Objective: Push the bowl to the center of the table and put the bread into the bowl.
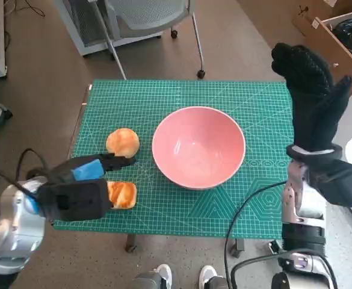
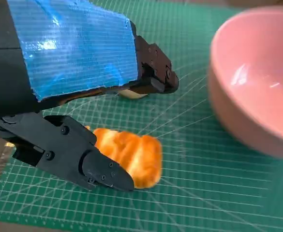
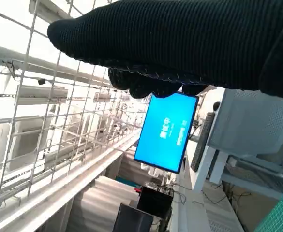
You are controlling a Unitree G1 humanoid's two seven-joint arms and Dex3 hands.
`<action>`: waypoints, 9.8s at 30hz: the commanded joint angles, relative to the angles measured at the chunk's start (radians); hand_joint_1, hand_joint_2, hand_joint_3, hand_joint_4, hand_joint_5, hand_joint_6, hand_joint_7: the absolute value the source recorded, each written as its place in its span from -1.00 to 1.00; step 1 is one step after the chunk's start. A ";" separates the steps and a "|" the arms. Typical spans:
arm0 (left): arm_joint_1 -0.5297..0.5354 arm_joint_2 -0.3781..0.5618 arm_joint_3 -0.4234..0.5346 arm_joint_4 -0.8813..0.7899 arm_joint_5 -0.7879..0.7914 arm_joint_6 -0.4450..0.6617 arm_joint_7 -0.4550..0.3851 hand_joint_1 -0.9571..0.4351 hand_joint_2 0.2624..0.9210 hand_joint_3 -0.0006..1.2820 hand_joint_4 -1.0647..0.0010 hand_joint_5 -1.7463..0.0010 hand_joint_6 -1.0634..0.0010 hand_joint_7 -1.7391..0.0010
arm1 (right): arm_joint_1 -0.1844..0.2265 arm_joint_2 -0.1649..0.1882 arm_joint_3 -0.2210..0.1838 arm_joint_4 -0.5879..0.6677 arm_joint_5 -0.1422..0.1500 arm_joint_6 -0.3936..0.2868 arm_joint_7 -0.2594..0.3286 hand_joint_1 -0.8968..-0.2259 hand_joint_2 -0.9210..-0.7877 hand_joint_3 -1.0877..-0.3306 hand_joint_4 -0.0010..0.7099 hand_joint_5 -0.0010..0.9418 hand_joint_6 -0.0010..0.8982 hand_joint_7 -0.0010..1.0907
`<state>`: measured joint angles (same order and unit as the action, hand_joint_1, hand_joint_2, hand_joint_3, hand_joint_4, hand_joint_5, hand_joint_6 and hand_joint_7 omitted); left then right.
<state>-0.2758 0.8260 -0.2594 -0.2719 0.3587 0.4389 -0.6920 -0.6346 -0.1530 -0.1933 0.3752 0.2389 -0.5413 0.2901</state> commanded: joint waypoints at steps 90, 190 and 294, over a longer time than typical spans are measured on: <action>-0.638 -0.440 -0.116 0.631 0.022 -0.505 0.083 -0.21 0.72 -0.95 0.96 0.99 0.82 0.82 | 0.091 -0.019 -0.010 -0.130 0.015 0.069 -0.023 0.22 -1.00 0.29 0.08 -1.00 -0.67 0.12; -0.817 -0.432 -0.317 1.530 0.351 -0.353 0.266 0.17 0.76 -0.97 0.31 0.93 0.11 0.91 | 0.101 -0.016 -0.004 -0.126 0.029 0.075 -0.002 0.18 -1.00 0.29 0.05 -1.00 -0.70 0.15; -0.416 -0.481 0.168 0.549 -0.342 -0.677 0.196 -0.51 1.00 -0.93 1.00 1.00 0.83 0.81 | 0.094 -0.022 0.008 -0.188 0.028 0.132 -0.019 0.19 -1.00 0.28 0.02 -1.00 -0.67 0.20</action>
<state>-0.6989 0.3575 -0.1212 0.2635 0.0643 -0.2236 -0.4862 -0.5447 -0.1764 -0.1893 0.1943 0.2692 -0.4294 0.2811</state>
